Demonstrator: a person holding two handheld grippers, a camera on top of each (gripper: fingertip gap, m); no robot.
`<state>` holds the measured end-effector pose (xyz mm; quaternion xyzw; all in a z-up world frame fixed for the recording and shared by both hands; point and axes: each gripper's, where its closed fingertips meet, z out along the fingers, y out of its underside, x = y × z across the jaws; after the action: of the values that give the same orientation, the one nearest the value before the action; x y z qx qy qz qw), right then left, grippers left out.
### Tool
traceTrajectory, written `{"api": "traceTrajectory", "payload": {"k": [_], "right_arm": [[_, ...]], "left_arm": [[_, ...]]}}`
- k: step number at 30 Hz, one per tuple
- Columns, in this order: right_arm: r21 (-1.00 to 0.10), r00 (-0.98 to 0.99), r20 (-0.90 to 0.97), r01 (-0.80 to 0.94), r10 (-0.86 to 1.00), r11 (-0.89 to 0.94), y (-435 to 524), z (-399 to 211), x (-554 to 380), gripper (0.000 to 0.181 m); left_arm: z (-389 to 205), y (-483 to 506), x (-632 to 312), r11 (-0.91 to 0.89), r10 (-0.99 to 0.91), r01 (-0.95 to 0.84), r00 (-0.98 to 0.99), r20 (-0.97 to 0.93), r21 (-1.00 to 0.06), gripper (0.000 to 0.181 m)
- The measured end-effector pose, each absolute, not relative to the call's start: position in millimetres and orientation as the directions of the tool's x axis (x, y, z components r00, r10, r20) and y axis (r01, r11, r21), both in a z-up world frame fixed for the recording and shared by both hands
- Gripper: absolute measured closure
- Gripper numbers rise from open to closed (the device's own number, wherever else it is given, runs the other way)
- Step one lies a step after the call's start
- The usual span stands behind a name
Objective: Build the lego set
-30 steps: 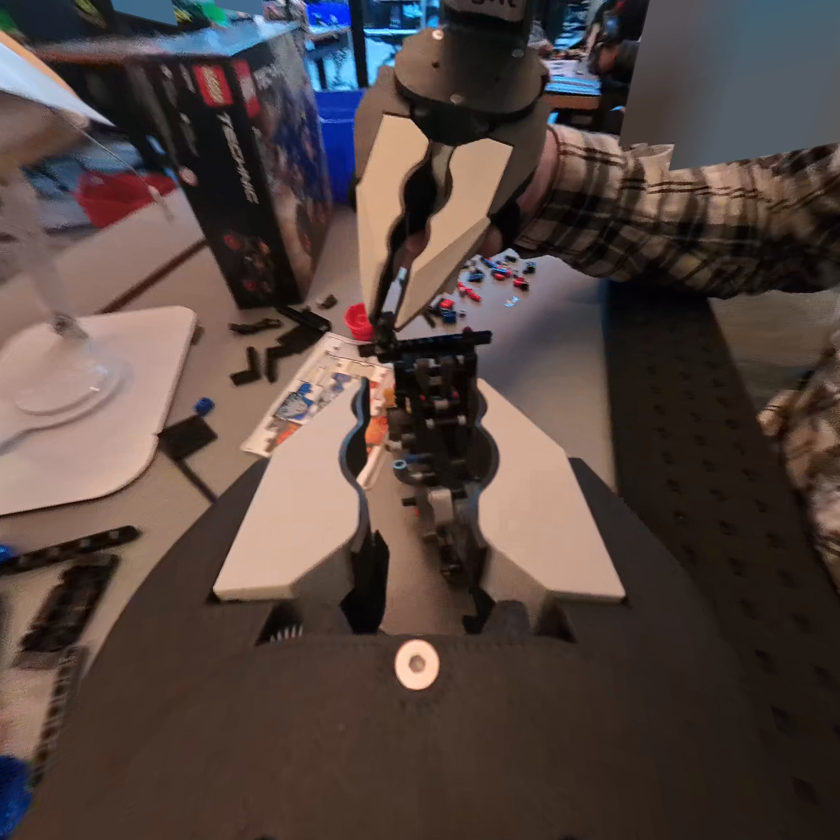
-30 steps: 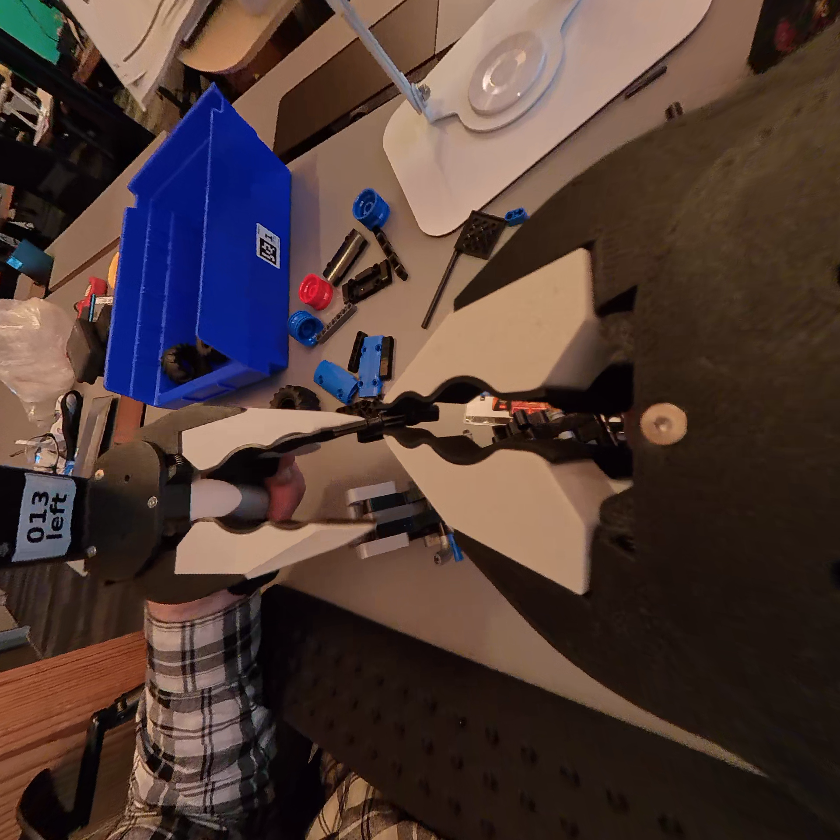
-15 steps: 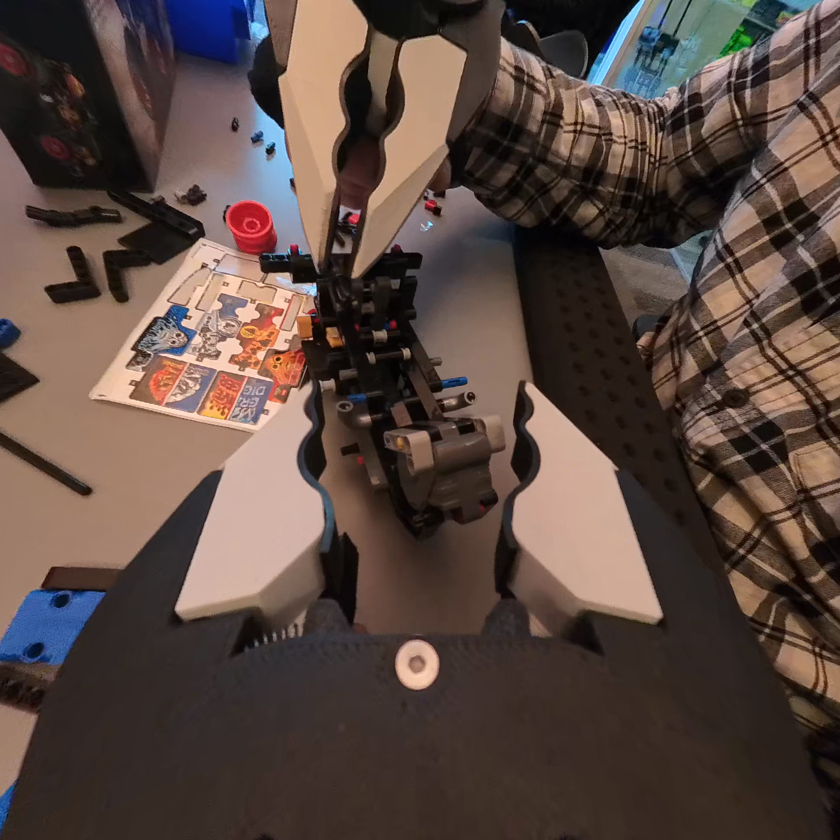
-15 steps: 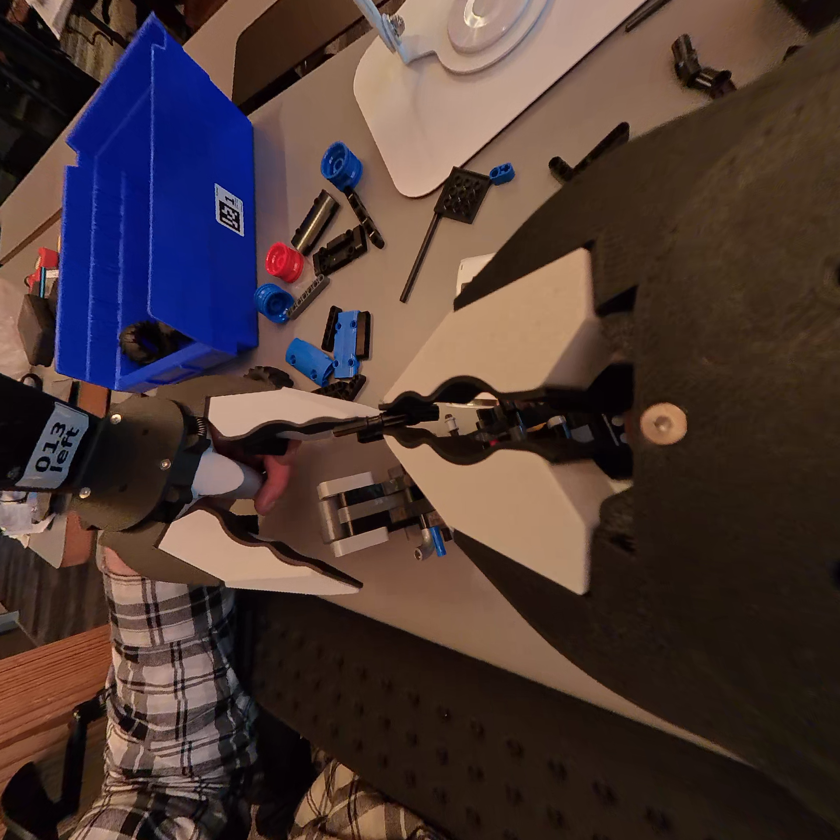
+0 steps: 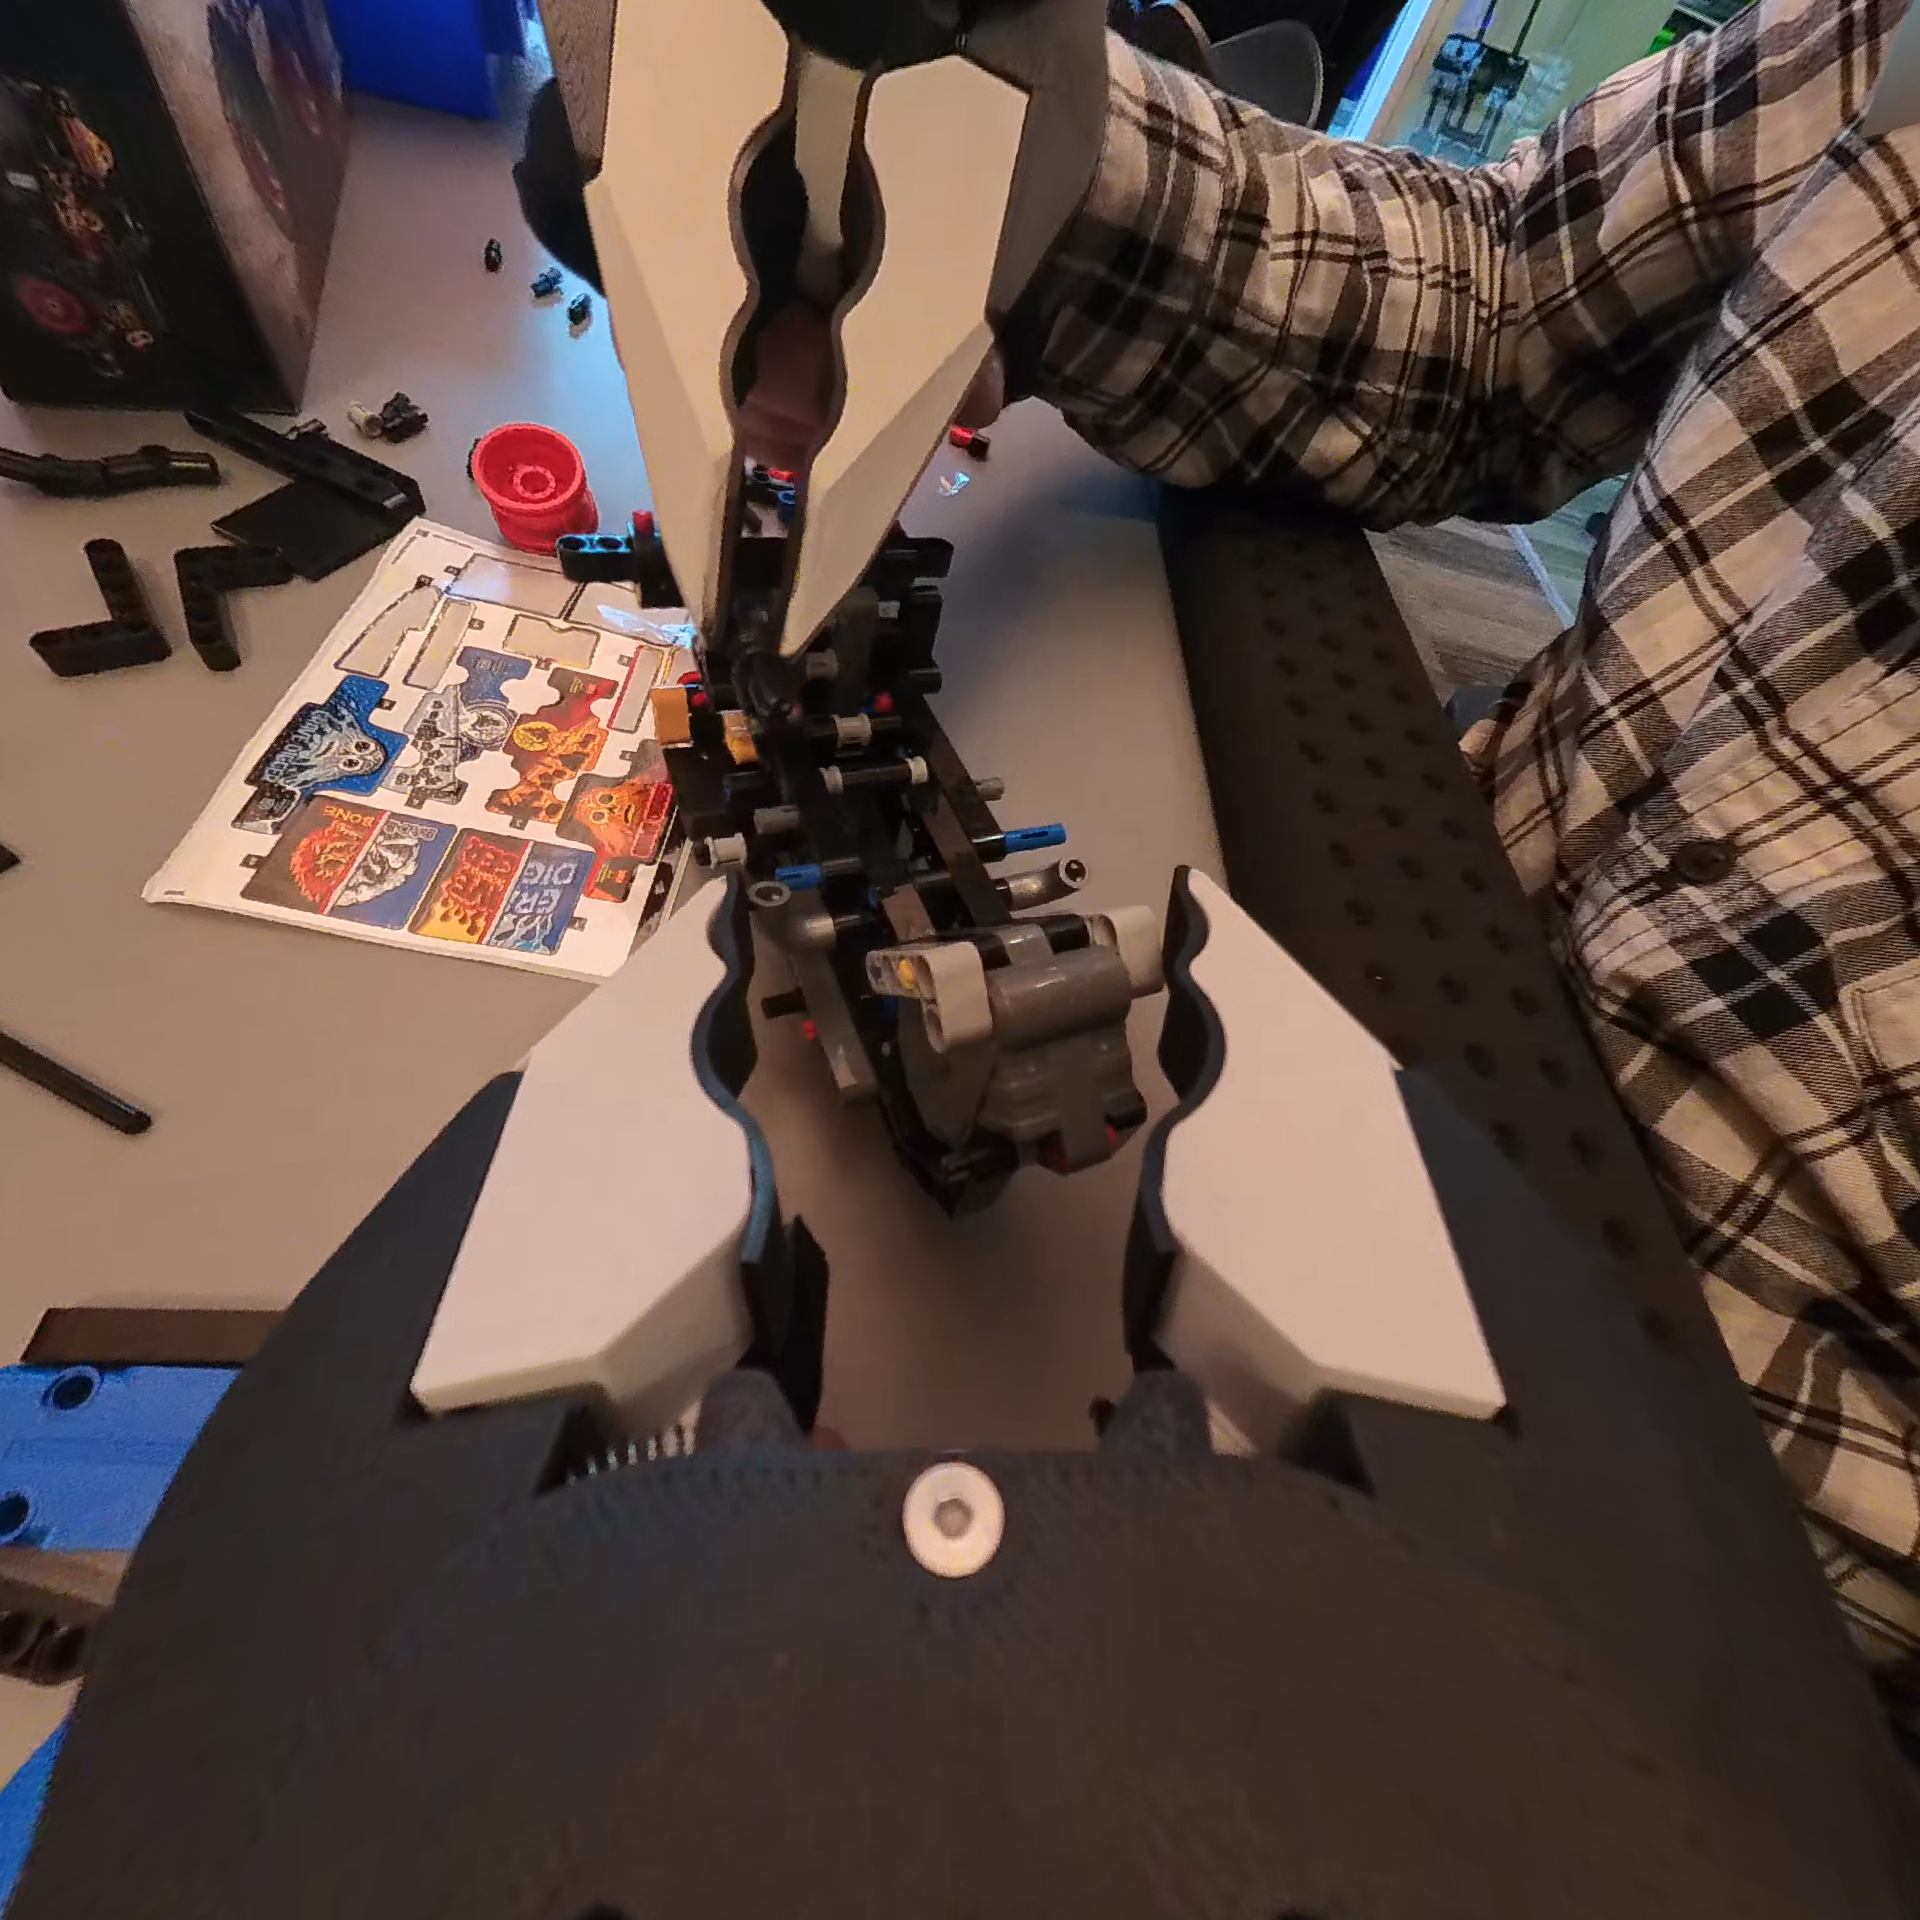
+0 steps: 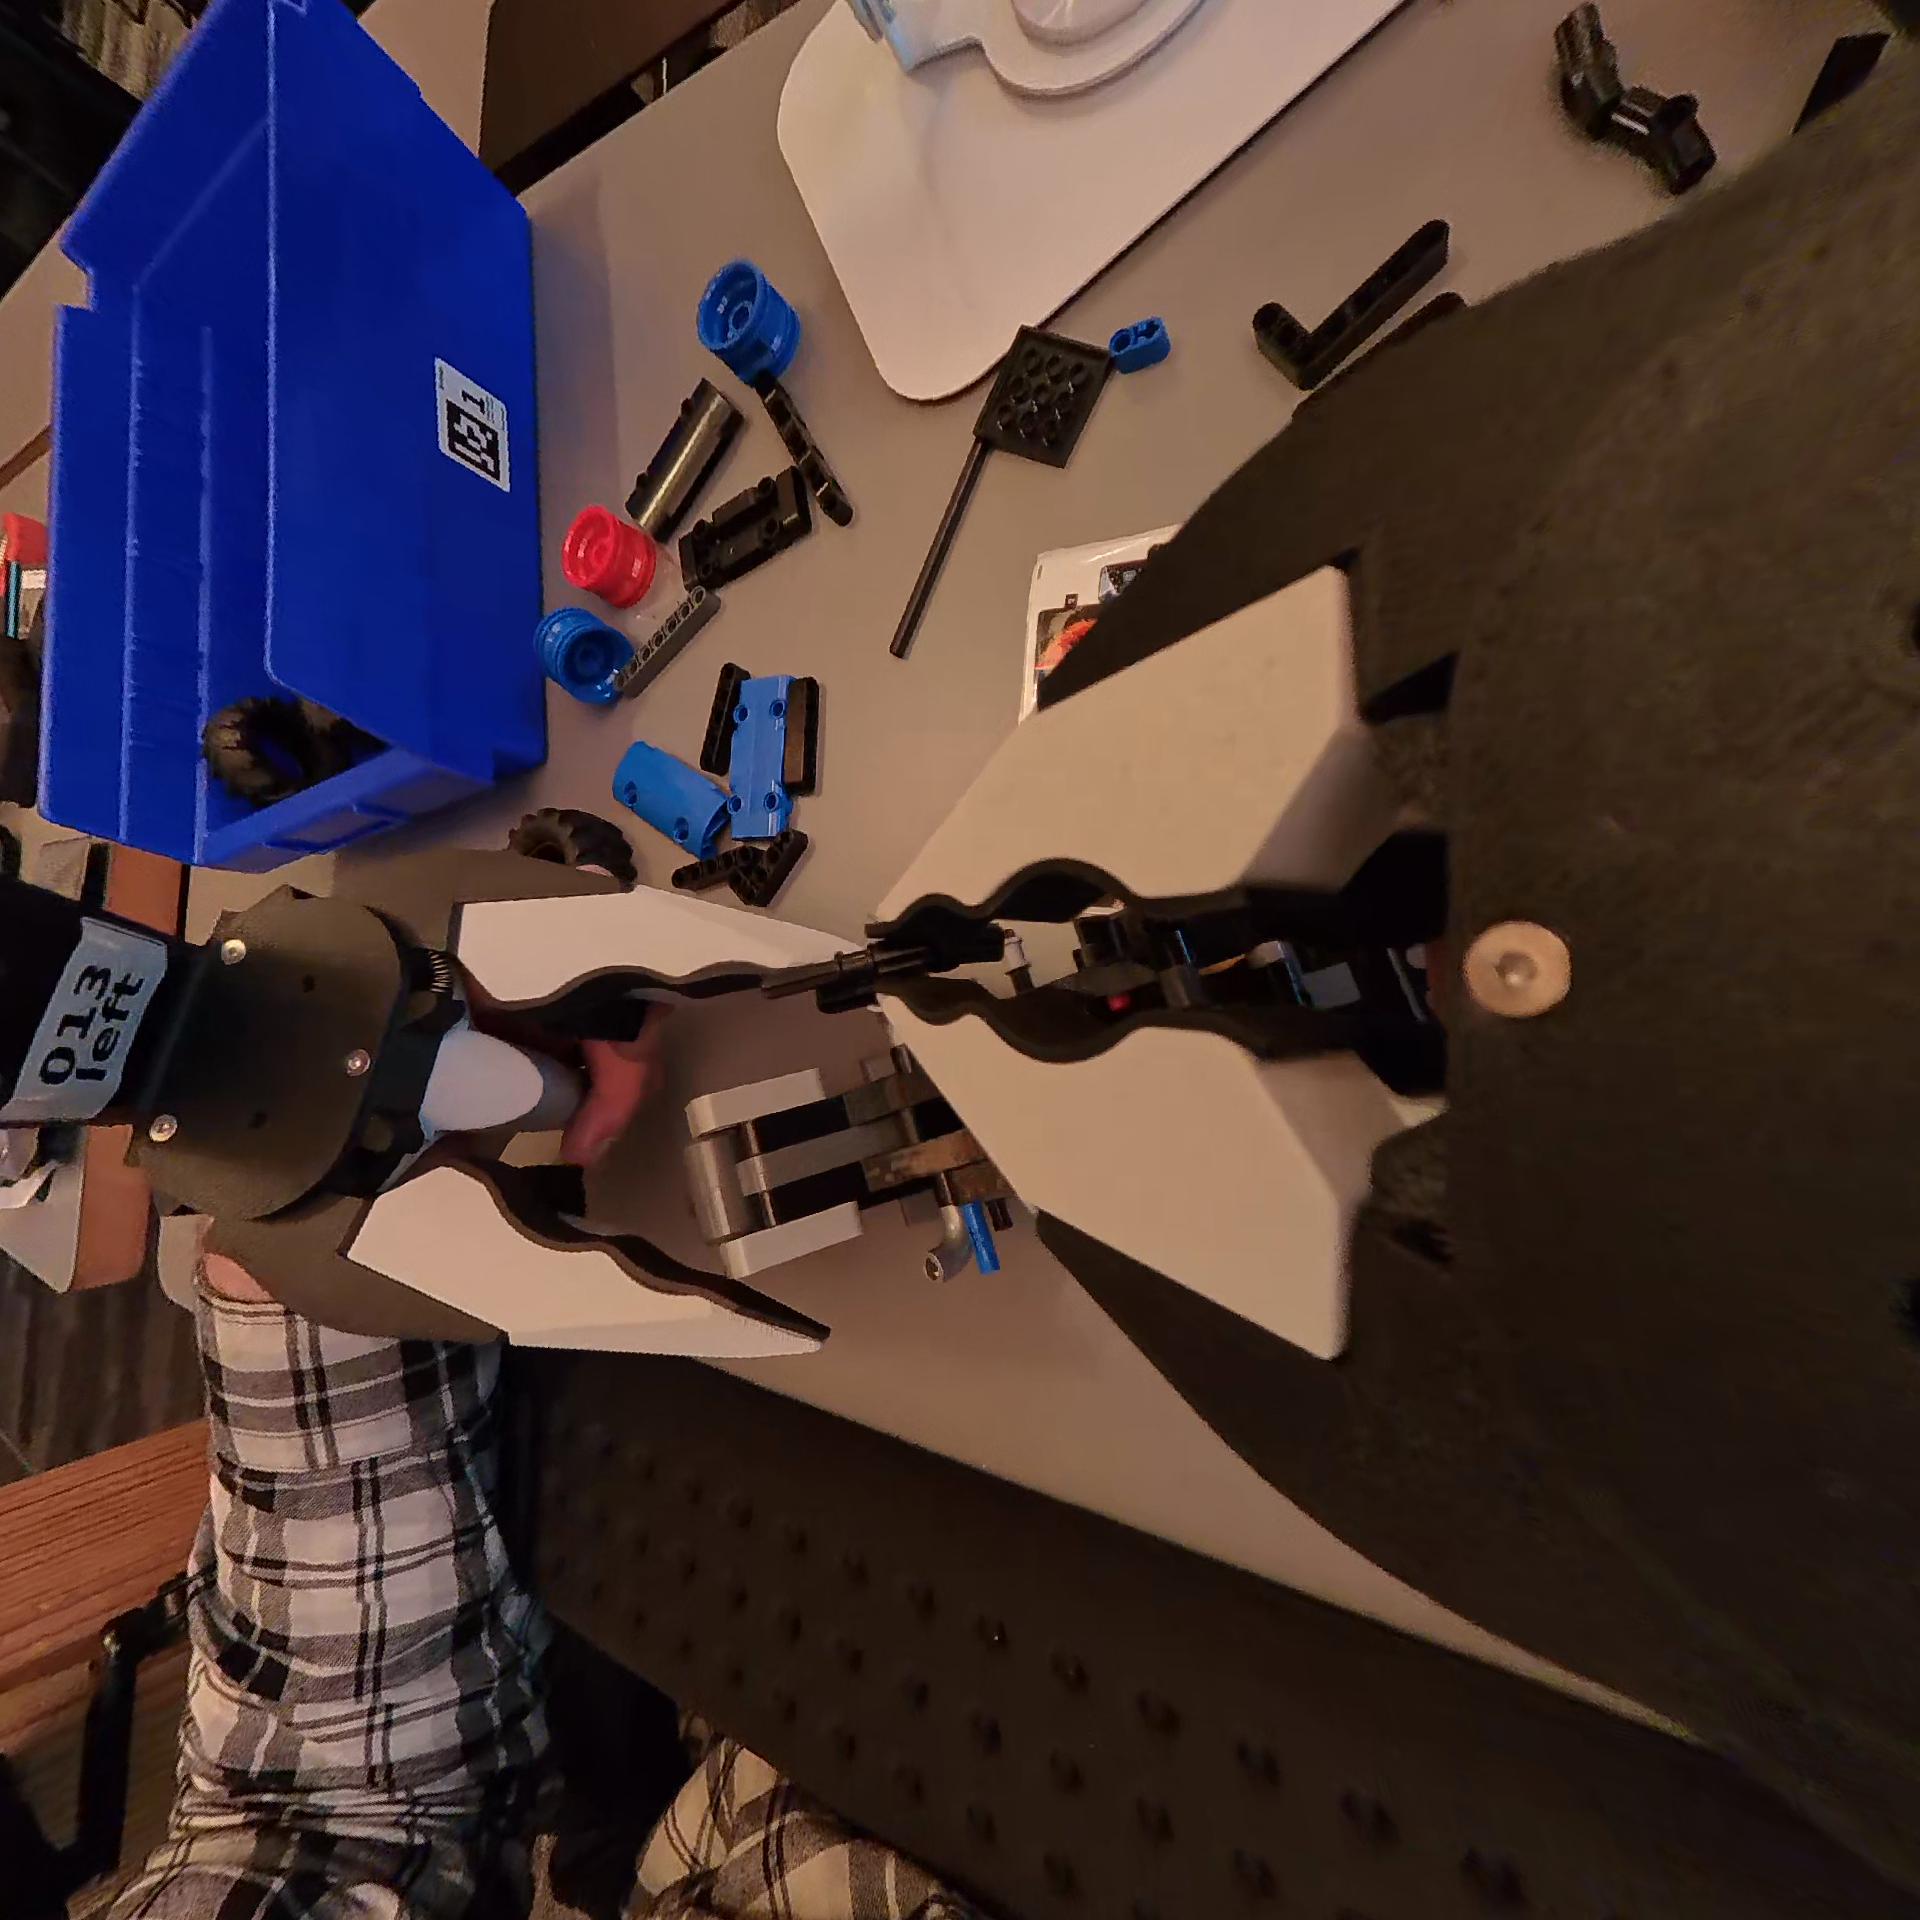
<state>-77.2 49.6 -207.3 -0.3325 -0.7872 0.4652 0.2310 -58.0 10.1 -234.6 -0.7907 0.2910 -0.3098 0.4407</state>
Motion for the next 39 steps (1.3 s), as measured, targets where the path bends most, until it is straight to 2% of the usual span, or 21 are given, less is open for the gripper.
{"api": "traceTrajectory", "payload": {"k": [8,16,21,39], "right_arm": [[-0.875,-0.683,0.046,0.325,0.729,0.359,47,-215,-76,0.177],[-0.869,-0.685,0.041,0.335,0.727,0.365,46,-218,-75,0.177],[-0.862,-0.689,0.039,0.344,0.724,0.373,46,-222,-75,0.177],[-0.845,-0.688,0.020,0.376,0.725,0.380,46,-231,-76,0.177]], "left_arm": [[-234,8,-60,-0.431,-0.736,-0.184,0.638,0.226,-0.883,0.103],[-242,4,-54,-0.448,-0.746,-0.244,0.632,0.209,-0.860,0.091],[-238,7,-59,-0.437,-0.736,-0.212,0.643,0.212,-0.874,0.103],[-237,5,-62,-0.379,-0.735,-0.204,0.659,0.160,-0.903,0.107]]}}
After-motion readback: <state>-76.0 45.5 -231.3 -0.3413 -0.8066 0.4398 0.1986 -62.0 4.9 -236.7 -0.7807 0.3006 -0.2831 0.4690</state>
